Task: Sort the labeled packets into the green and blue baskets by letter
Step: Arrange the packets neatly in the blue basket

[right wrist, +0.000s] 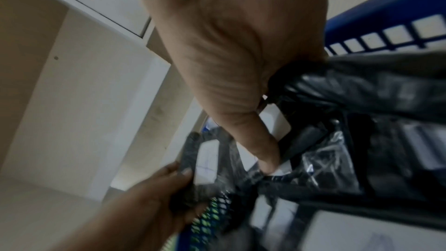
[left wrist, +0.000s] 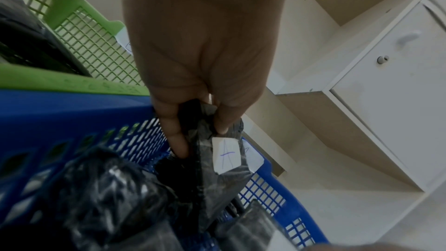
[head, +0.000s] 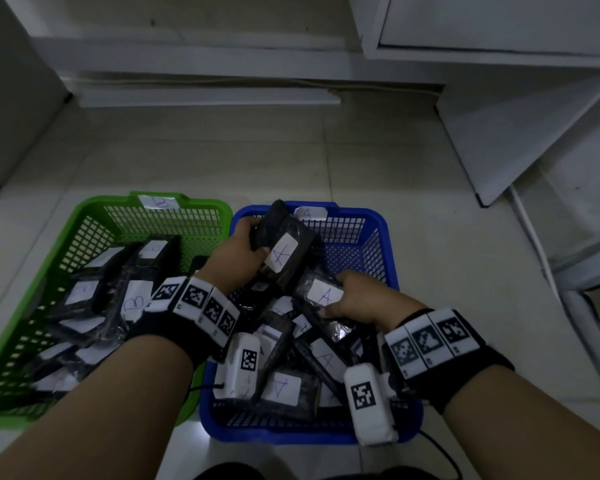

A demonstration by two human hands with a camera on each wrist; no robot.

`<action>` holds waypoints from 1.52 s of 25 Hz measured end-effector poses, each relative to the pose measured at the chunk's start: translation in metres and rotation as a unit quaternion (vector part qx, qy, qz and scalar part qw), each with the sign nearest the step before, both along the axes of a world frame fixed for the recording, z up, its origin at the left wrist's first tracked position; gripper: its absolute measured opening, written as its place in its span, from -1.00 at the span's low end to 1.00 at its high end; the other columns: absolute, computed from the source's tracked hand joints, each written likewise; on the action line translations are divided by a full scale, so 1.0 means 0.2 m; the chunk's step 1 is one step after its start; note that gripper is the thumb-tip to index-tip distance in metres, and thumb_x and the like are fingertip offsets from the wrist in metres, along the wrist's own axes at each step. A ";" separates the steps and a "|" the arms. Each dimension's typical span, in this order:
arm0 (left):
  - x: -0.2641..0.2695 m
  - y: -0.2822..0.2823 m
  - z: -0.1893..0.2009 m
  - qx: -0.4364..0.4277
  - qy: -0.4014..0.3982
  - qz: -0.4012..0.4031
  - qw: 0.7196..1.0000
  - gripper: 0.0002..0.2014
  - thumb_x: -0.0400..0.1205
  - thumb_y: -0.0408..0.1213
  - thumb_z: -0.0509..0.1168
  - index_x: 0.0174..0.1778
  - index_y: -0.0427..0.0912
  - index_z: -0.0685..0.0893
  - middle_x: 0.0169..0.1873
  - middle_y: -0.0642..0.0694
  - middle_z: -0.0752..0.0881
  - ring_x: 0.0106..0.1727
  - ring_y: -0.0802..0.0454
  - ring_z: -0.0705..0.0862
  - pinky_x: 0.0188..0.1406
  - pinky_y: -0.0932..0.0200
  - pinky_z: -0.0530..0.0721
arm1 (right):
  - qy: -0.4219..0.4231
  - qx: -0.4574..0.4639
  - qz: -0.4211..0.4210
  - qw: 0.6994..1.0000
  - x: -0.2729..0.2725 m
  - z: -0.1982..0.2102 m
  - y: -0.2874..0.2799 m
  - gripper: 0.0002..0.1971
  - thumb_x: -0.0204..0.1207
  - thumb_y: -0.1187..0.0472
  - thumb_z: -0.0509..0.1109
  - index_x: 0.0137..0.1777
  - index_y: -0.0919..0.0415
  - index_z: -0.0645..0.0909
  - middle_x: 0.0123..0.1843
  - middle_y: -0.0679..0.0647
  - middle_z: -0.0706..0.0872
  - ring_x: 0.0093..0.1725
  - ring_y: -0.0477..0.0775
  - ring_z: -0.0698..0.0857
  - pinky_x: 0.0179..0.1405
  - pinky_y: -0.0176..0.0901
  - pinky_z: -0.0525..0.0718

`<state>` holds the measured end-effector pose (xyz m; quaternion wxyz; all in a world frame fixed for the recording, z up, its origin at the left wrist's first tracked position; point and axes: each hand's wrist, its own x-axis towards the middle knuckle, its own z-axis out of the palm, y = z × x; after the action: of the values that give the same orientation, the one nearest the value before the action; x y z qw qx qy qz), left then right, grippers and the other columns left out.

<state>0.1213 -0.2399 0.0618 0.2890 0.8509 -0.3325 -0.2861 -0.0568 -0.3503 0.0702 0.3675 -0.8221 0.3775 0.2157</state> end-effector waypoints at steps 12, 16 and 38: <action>-0.10 -0.10 0.04 -0.059 0.068 0.044 0.995 -0.59 0.66 -0.36 0.15 0.39 -0.04 0.21 -0.16 -0.16 0.67 -0.28 -0.08 0.67 -0.26 0.02 0.67 | -0.208 -0.028 -0.217 0.953 -0.16 0.10 -0.13 -0.52 0.48 0.11 0.45 0.32 0.16 0.35 0.07 0.05 0.61 -0.04 0.09 0.61 -0.17 -0.14 0.53; -0.27 -0.20 -0.02 -0.042 0.181 0.006 0.983 -0.64 0.63 -0.37 0.28 0.19 -0.09 0.22 0.08 -0.26 0.65 -0.11 -0.09 0.71 -0.02 -0.11 0.76 | -0.286 -0.047 -0.311 0.905 -0.21 0.13 -0.20 -0.59 0.51 0.20 0.35 0.32 0.18 0.34 0.02 0.06 0.64 -0.22 -0.07 0.59 -0.42 -0.26 0.45; -0.09 -0.28 -0.17 0.241 -0.245 -0.308 0.887 -0.57 0.69 -0.18 0.17 0.51 0.04 0.45 0.66 0.04 0.11 0.65 -0.13 0.14 0.59 -0.14 0.23 | -0.195 -0.019 -0.196 0.961 -0.03 -0.11 -0.12 -0.39 0.56 0.29 0.28 0.58 0.20 0.14 0.41 0.27 0.49 0.27 0.27 0.59 0.06 -0.08 0.59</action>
<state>0.1025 -0.2965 0.0277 -0.1179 0.7920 -0.5594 -0.2144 -0.0629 -0.3742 0.0482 0.4535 -0.7650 0.4562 -0.0320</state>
